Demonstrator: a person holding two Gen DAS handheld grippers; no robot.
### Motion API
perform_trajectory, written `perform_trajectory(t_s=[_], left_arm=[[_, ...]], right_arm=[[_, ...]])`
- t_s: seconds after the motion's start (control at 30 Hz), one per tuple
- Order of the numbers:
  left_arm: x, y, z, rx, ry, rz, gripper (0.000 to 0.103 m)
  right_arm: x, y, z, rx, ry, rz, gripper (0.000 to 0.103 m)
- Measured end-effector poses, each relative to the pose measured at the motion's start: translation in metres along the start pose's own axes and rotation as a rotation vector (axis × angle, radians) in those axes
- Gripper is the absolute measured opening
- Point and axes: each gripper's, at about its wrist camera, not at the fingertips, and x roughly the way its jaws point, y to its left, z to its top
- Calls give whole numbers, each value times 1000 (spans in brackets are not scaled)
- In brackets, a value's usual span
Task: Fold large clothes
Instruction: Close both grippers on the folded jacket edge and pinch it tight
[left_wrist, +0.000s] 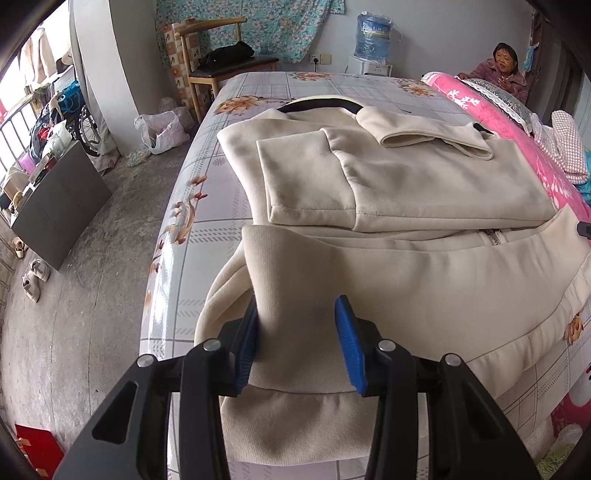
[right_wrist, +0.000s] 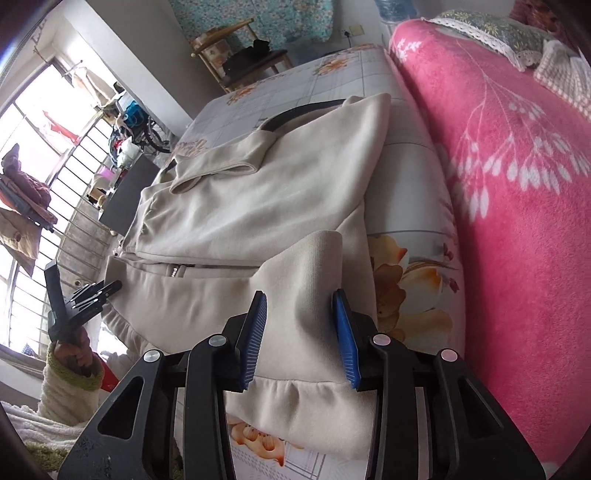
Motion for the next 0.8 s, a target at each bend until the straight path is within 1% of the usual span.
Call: perform_trajectory(t_s=[0.1, 0.13, 0.17, 0.2, 0.23, 0.27, 0.33, 0.4, 0.47, 0.6, 0.63, 0.7, 0.73, 0.77, 0.8], left_arm=[[2, 0, 0, -2, 8, 1, 40], [2, 0, 0, -4, 8, 2, 40], [2, 1, 0, -8, 4, 3, 36], [0, 1, 0, -14, -2, -1, 32], [-1, 2, 1, -19, -8, -8, 31], [-4, 3, 0, -24, -16, -18, 29], [-9, 6, -1, -30, -36, -52, 28], [-12, 8, -2, -41, -49, -86, 28], [-13, 9, -3, -57, -52, -110, 28], [-17, 9, -7, -78, -61, -154, 28], [-16, 8, -8, -77, -57, -158, 28], [-14, 5, -9, -68, -49, -140, 28], [-12, 4, -9, -64, -44, -127, 28], [-11, 2, -9, -58, -39, -107, 29], [-10, 1, -8, -51, -35, -88, 29]], right_arm=[[12, -3, 2, 8, 30, 3, 33], [14, -1, 2, -4, 37, -5, 30], [13, 2, 2, -17, 42, -9, 26], [10, 4, 1, -34, 41, -2, 24], [5, 7, 0, -53, 35, 11, 21], [0, 9, -1, -68, 28, 25, 21], [-8, 11, -2, -89, 15, 39, 21], [-7, 7, -2, -88, 20, 29, 21], [1, 1, -1, -65, 33, 13, 22], [13, -7, 2, -23, 42, 16, 23], [14, -7, 3, -19, 41, 18, 23], [14, -8, 4, -21, 39, 16, 23], [15, -8, 4, -19, 40, 14, 26], [15, -8, 4, -11, 42, 16, 33], [16, -9, 4, -7, 45, 22, 34]])
